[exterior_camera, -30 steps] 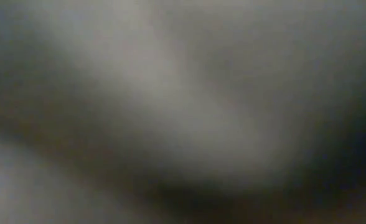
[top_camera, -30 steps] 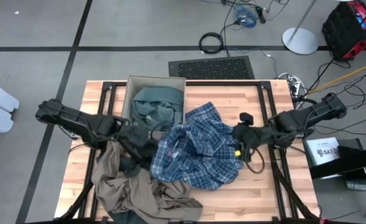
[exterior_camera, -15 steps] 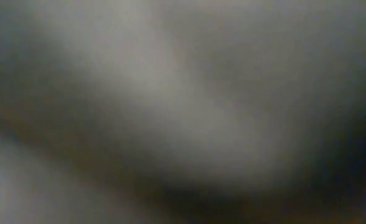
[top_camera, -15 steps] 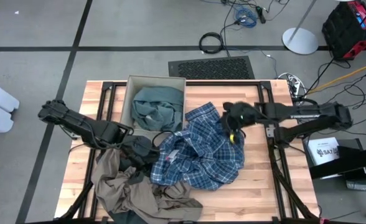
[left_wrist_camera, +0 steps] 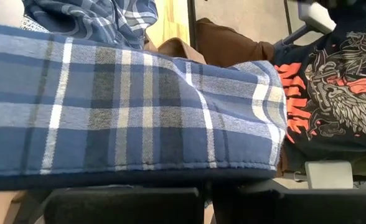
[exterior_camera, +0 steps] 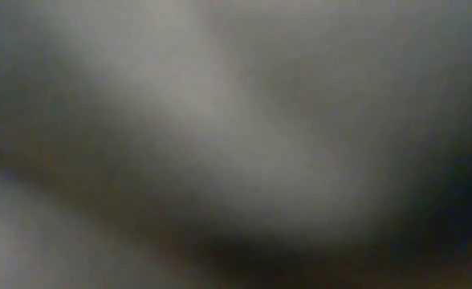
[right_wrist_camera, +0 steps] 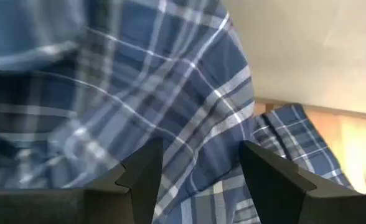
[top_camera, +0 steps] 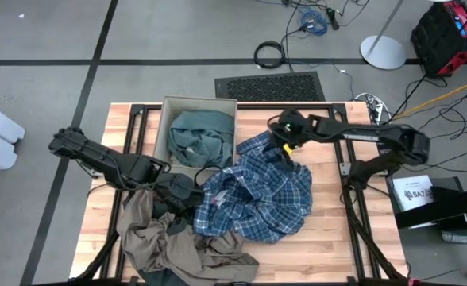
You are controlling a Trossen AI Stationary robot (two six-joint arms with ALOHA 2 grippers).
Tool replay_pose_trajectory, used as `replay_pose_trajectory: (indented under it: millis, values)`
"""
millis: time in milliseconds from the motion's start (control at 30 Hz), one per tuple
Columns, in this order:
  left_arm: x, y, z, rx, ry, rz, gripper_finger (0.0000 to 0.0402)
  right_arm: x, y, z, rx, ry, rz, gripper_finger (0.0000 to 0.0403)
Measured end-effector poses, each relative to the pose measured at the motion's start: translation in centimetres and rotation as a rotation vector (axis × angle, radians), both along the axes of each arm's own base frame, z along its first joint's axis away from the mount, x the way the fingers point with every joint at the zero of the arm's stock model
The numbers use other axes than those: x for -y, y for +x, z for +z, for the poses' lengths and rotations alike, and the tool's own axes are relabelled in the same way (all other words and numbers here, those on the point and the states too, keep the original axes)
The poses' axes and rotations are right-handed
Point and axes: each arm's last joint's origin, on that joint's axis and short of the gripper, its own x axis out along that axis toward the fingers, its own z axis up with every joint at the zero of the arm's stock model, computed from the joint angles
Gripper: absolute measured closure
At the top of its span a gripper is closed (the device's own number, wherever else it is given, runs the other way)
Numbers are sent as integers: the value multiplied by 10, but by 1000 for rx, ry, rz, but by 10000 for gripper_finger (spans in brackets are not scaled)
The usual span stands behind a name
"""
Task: Sort clothes
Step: Put the blue long sleeve into the white laundry bin
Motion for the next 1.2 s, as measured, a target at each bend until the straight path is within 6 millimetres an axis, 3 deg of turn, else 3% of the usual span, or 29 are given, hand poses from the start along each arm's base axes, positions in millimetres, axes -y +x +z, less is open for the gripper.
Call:
replay_pose_trajectory:
  millis: [233, 300, 400, 467, 633, 833, 1000, 1200]
  values:
    - [0, 0, 0, 2, 6, 4, 393, 13, 21, -22, -42, 22, -13, 218]
    - [0, 0, 0, 5, 9, 2, 393, 12, 26, -23, -53, 27, -5, 257]
    - [0, 0, 0, 11, 20, 7, 393, 9, 28, -18, -71, 29, 15, 360]
    - [-1, 1, 0, 33, 51, 1, 393, 6, 27, -8, -87, 37, 24, 388]
    - [-6, 5, 2, 119, 110, -4, 393, -8, 14, 45, -111, 59, 25, 401]
    - [-17, 22, 23, 446, 163, -41, 393, -39, -35, 146, 8, -61, -45, 403]
    - [-31, 31, 66, 790, 248, -64, 393, -65, -101, 218, 261, -183, -210, 403]
    - [-71, 33, 129, 1088, 312, 277, 393, -75, -169, 259, 579, -356, -565, 403]
